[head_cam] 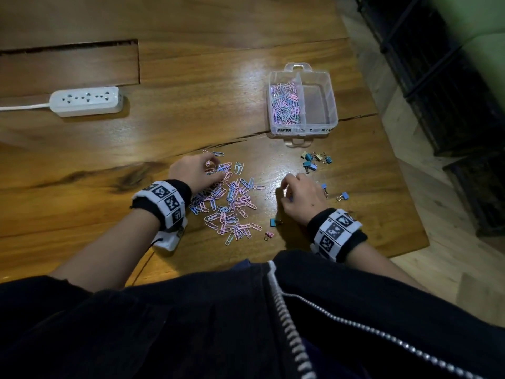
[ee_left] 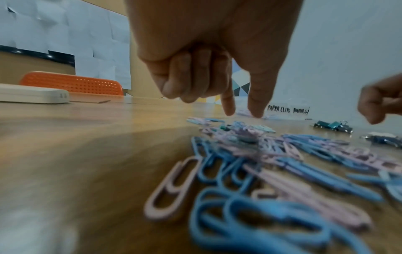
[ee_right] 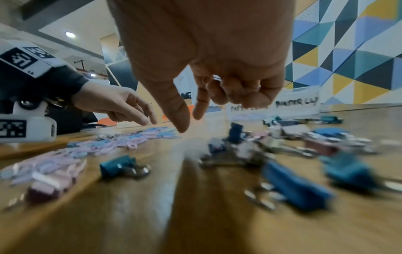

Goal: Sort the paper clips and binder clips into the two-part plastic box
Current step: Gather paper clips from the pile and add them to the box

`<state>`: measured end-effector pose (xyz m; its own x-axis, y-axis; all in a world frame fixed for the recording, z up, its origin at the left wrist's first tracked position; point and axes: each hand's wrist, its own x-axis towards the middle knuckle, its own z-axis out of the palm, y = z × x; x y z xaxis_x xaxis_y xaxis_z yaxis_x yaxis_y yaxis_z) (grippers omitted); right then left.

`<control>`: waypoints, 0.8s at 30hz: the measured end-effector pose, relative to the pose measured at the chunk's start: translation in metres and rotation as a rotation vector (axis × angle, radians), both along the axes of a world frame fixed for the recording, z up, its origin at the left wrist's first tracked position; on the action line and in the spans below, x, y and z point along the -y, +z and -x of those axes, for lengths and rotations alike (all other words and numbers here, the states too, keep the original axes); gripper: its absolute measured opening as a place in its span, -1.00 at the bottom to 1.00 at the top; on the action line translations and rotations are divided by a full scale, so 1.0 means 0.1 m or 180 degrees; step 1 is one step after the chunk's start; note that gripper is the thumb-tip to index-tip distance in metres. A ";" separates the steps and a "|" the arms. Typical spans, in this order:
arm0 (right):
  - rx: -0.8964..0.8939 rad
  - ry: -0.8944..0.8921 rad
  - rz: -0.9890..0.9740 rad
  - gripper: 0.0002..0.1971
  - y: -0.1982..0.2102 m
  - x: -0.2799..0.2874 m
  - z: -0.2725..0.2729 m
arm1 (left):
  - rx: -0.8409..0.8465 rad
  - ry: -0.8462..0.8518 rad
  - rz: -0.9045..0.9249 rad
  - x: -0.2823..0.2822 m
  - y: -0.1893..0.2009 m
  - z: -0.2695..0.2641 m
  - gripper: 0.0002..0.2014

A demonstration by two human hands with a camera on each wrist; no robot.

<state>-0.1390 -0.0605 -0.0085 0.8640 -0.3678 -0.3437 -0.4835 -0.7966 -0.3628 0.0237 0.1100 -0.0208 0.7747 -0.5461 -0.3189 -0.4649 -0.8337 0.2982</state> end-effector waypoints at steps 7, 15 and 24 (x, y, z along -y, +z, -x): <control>0.0169 0.0178 -0.0554 -0.77 -0.01 -0.28 -0.38 | 0.0080 -0.0214 -0.0260 0.14 -0.01 -0.01 -0.73; 0.0479 0.0041 -0.0771 -0.79 -0.13 -0.27 -0.64 | -0.2344 0.1093 0.1692 -0.11 0.12 -0.07 -0.79; -0.0032 0.1133 -0.0229 -0.46 -0.20 -0.49 -0.59 | -0.2931 0.2280 0.2715 -0.37 0.09 -0.01 -0.66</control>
